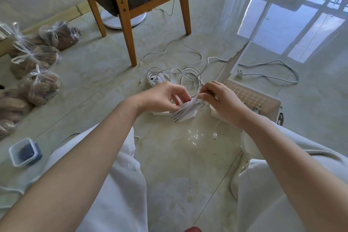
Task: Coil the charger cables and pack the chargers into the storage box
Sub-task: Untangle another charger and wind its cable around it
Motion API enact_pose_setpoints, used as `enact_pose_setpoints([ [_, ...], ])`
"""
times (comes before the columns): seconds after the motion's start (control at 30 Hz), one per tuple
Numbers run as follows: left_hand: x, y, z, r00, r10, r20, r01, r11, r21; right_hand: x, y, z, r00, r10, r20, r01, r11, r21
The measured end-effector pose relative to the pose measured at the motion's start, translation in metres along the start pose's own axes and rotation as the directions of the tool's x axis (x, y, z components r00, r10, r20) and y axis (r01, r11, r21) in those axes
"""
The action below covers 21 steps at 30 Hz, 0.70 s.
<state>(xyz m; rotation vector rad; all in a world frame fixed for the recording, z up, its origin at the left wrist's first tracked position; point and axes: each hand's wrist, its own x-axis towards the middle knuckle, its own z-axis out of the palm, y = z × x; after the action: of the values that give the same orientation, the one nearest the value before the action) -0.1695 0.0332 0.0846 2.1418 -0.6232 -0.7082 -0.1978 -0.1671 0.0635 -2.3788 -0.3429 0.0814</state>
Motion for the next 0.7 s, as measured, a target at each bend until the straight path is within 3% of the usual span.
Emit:
enact_pose_setpoints([
  [0.17, -0.006, 0.012, -0.006, 0.999, 0.031, -0.021, -0.036, 0.947, -0.318, 0.004, -0.006, -0.004, 0.995, 0.097, 0.010, -0.096, 0.947, 0.308],
  [0.3, -0.006, 0.017, -0.008, 0.991, 0.057, -0.123, -0.117, 0.820, -0.560, 0.010, -0.006, 0.005, 0.976, 0.218, 0.009, -0.183, 0.798, 0.574],
  [0.43, 0.002, 0.017, -0.003, 0.976, -0.007, -0.219, -0.156, 0.683, -0.713, 0.012, -0.010, 0.018, 0.964, 0.266, 0.017, -0.230, 0.796, 0.560],
  [0.53, 0.007, 0.018, 0.005, 0.961, -0.040, -0.273, -0.186, 0.635, -0.750, 0.013, -0.015, 0.026, 0.940, 0.340, 0.020, -0.292, 0.777, 0.558],
  [0.63, 0.011, 0.025, 0.014, 0.907, -0.089, -0.412, -0.257, 0.656, -0.710, 0.012, -0.020, 0.033, 0.913, 0.392, 0.115, -0.394, 0.768, 0.506],
  [0.7, 0.014, 0.030, 0.018, 0.845, -0.101, -0.524, -0.287, 0.743, -0.605, 0.006, -0.026, 0.038, 0.904, 0.385, 0.189, -0.427, 0.772, 0.472],
])
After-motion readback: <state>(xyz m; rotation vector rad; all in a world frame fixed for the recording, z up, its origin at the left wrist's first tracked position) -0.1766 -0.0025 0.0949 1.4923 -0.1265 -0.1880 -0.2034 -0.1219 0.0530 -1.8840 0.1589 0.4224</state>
